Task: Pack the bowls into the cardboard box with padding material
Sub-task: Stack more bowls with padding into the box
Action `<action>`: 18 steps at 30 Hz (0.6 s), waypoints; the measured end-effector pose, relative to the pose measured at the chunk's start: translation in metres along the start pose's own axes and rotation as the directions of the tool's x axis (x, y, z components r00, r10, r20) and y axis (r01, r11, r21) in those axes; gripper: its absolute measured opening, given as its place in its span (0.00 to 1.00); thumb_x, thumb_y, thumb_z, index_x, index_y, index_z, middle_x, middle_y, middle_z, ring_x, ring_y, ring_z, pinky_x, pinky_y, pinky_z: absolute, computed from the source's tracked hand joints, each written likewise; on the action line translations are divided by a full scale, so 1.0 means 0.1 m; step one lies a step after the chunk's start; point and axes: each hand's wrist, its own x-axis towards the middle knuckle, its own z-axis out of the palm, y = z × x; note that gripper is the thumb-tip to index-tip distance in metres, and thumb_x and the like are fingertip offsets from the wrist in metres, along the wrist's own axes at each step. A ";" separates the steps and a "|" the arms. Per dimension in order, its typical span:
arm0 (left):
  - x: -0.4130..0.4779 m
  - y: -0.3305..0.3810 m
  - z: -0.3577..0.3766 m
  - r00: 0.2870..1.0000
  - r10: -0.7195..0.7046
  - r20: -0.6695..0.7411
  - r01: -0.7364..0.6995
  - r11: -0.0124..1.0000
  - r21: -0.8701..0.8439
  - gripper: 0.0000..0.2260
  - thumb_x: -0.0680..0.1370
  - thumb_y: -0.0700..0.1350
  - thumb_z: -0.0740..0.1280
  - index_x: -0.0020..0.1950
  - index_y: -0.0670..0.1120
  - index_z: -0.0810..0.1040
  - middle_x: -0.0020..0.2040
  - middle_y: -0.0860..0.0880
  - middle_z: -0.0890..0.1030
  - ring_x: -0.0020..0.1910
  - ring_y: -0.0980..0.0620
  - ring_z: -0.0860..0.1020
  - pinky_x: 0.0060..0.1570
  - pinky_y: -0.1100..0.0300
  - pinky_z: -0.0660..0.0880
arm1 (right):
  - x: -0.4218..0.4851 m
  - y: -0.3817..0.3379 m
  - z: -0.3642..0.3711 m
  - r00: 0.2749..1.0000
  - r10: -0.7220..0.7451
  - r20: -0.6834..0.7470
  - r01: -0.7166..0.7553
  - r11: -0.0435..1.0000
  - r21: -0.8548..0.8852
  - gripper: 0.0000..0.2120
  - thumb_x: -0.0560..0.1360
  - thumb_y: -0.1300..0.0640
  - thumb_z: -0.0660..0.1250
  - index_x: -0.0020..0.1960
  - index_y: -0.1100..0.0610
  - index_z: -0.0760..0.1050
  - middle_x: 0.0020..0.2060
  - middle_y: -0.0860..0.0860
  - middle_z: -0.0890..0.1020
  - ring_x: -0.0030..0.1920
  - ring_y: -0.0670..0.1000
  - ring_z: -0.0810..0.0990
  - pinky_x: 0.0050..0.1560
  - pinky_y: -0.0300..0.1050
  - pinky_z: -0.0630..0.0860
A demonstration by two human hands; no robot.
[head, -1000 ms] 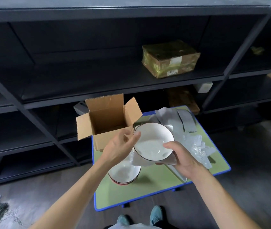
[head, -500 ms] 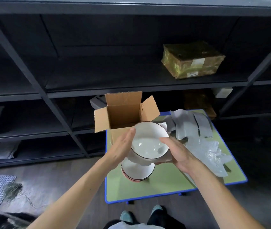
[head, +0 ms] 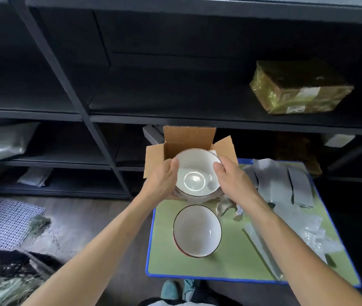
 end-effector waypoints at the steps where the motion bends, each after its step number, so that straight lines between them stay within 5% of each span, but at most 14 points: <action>1: 0.06 0.05 -0.03 0.999 -0.010 -0.033 0.011 1.000 0.026 0.24 0.81 0.62 0.49 0.56 0.46 0.75 0.47 0.43 0.81 0.46 0.45 0.82 0.48 0.49 0.81 | 0.08 -0.05 0.00 1.000 -0.027 -0.005 0.027 0.999 -0.019 0.10 0.84 0.50 0.51 0.53 0.52 0.68 0.48 0.55 0.77 0.52 0.61 0.75 0.55 0.55 0.73; 5: 0.36 0.16 -0.09 0.994 0.017 -0.106 -0.013 0.999 0.034 0.23 0.81 0.55 0.52 0.49 0.36 0.74 0.40 0.42 0.76 0.39 0.39 0.81 0.38 0.43 0.82 | 0.40 -0.19 -0.01 0.998 -0.040 0.038 0.044 0.994 -0.100 0.19 0.82 0.60 0.51 0.72 0.50 0.62 0.55 0.58 0.76 0.53 0.61 0.74 0.55 0.55 0.75; 10: 0.88 0.00 0.02 0.987 -0.053 -0.155 0.070 0.992 0.109 0.22 0.74 0.55 0.52 0.41 0.36 0.72 0.36 0.40 0.76 0.37 0.36 0.82 0.39 0.39 0.81 | 0.66 -0.31 -0.01 0.994 0.039 0.101 -0.015 0.973 -0.230 0.28 0.78 0.63 0.53 0.75 0.46 0.56 0.43 0.49 0.73 0.48 0.56 0.75 0.52 0.56 0.79; 13: 1.03 -0.01 0.07 0.970 -0.128 -0.205 0.148 0.985 0.087 0.15 0.73 0.50 0.56 0.35 0.39 0.72 0.35 0.44 0.76 0.34 0.41 0.80 0.36 0.45 0.82 | 0.82 -0.29 0.05 0.989 0.099 0.106 -0.069 0.963 -0.259 0.27 0.77 0.59 0.54 0.75 0.43 0.56 0.50 0.50 0.76 0.48 0.54 0.76 0.51 0.50 0.78; 15: 1.06 -0.04 0.11 0.954 -0.159 -0.253 0.188 0.978 0.095 0.12 0.72 0.48 0.59 0.36 0.40 0.74 0.35 0.45 0.77 0.31 0.47 0.76 0.28 0.59 0.76 | 0.91 -0.26 0.11 0.983 0.128 0.134 -0.096 0.971 -0.219 0.28 0.75 0.55 0.54 0.73 0.41 0.57 0.54 0.50 0.78 0.45 0.54 0.81 0.50 0.50 0.81; 18: 1.07 -0.07 0.17 0.957 -0.213 -0.198 0.247 0.954 0.168 0.10 0.75 0.50 0.60 0.48 0.45 0.75 0.45 0.48 0.78 0.40 0.52 0.74 0.36 0.58 0.72 | 1.03 -0.19 0.19 0.961 0.166 0.223 -0.118 0.970 -0.214 0.27 0.78 0.56 0.54 0.76 0.45 0.54 0.57 0.54 0.76 0.45 0.55 0.80 0.48 0.52 0.80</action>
